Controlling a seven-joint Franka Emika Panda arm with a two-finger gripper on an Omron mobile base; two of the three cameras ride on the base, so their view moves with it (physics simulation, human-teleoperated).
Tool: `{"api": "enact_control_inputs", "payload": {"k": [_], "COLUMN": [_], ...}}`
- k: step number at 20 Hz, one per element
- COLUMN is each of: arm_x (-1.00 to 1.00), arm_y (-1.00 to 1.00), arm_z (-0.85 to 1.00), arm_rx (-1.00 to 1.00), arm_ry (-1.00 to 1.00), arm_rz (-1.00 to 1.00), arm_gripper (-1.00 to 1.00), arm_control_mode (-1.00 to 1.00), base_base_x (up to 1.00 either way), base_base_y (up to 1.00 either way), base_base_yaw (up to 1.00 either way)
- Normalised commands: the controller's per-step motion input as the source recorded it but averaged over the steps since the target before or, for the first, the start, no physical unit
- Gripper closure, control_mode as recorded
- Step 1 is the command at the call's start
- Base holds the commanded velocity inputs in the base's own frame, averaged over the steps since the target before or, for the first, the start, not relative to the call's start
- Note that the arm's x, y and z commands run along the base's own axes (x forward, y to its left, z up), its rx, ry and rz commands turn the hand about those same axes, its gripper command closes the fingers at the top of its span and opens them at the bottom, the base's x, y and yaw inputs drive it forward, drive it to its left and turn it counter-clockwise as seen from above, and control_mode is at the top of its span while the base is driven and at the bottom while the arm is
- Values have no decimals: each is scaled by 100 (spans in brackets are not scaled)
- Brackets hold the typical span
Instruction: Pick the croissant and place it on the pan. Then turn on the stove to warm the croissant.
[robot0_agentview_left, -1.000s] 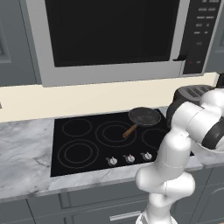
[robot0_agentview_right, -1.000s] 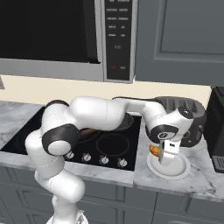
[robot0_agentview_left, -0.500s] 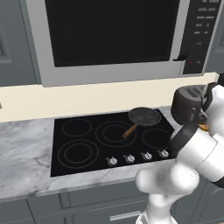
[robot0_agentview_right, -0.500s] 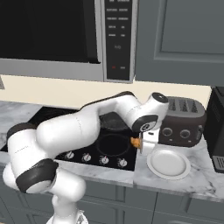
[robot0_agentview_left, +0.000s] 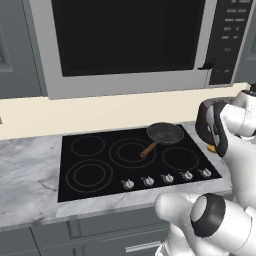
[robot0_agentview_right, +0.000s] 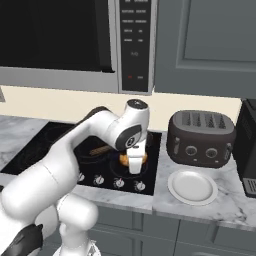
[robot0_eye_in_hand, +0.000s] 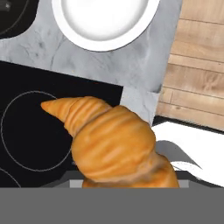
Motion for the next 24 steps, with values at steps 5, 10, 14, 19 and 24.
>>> {"api": "enact_control_inputs", "payload": {"k": [5, 10, 14, 19, 24], "arm_x": [0, 0, 1, 29, 40], "arm_y": [83, 71, 49, 9, 0], "arm_z": [13, 5, 4, 5, 11], "arm_rx": [-2, 0, 0, 0, 0], "arm_ry": [0, 0, 0, 1, 1], "arm_rz": [11, 14, 15, 4, 0], "arm_gripper": [100, 100, 100, 100, 100], "arm_control_mode": [-100, -100, -100, -100, -100], "base_base_x": [0, 0, 0, 0, 0], "base_base_y": [0, 0, 0, 0, 0], "base_base_yaw": [0, 0, 0, 0, 0]}}
